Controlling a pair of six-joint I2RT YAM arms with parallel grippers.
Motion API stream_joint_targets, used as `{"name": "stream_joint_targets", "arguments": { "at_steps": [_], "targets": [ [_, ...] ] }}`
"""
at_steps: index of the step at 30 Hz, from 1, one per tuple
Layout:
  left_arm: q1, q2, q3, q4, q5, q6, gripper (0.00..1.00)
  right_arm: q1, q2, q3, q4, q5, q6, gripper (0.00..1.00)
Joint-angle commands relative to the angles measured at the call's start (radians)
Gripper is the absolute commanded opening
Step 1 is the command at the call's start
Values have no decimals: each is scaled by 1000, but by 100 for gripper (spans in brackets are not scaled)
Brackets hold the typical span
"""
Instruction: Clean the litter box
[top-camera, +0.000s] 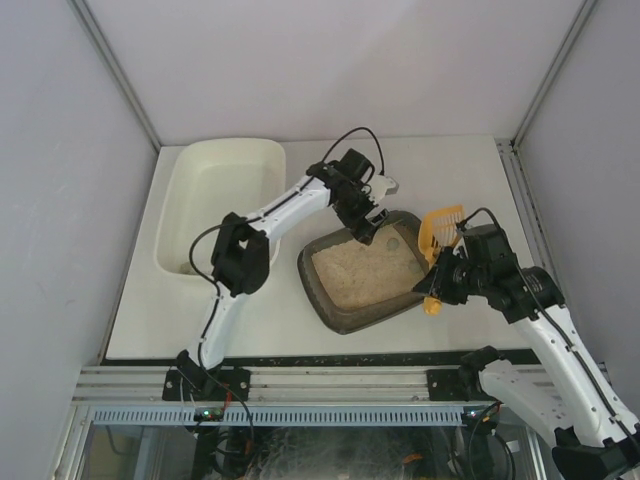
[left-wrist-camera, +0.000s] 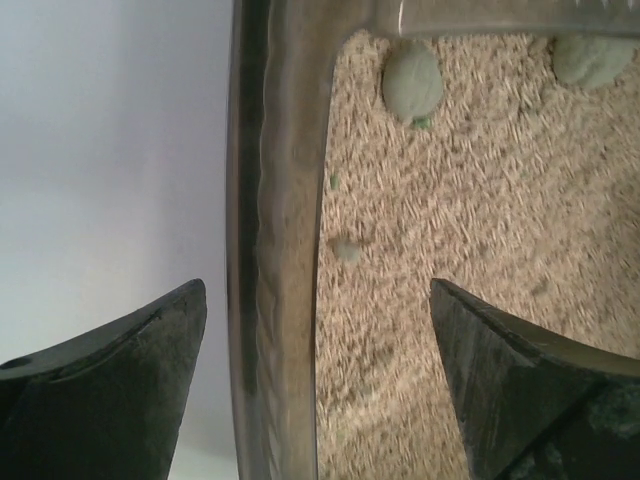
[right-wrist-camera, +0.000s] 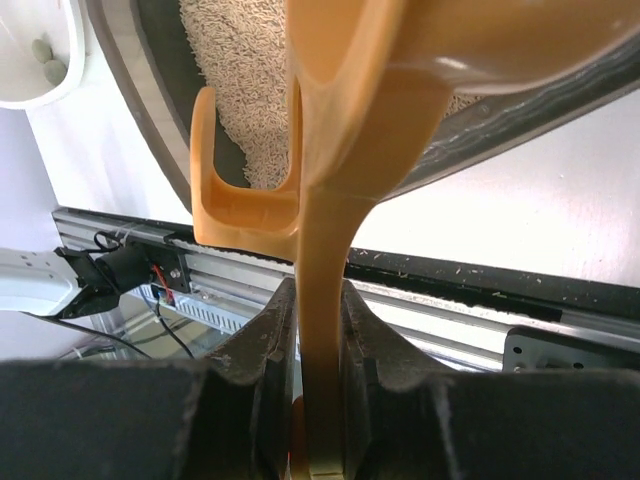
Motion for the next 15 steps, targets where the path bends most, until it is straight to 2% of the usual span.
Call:
{"name": "stream_joint_targets", "arguments": {
  "at_steps": [1, 3, 8, 10, 15],
  "targets": [
    [2, 75, 163, 27, -85, 22, 92, -30, -27, -30, 27, -45, 41, 0],
    [2, 92, 173, 29, -115, 12, 83, -35, -32, -38, 26, -48, 36, 0],
    [3, 81, 111, 29, -161, -9, 51, -46, -7, -43, 29, -54, -1, 0],
    [3, 54, 55, 34, -165, -26, 45, -48, 16, -43, 33, -62, -18, 0],
    [5, -59, -129, 63, -177, -133, 44, -49, 93, -45, 57, -100, -66, 0]
  ]
}}
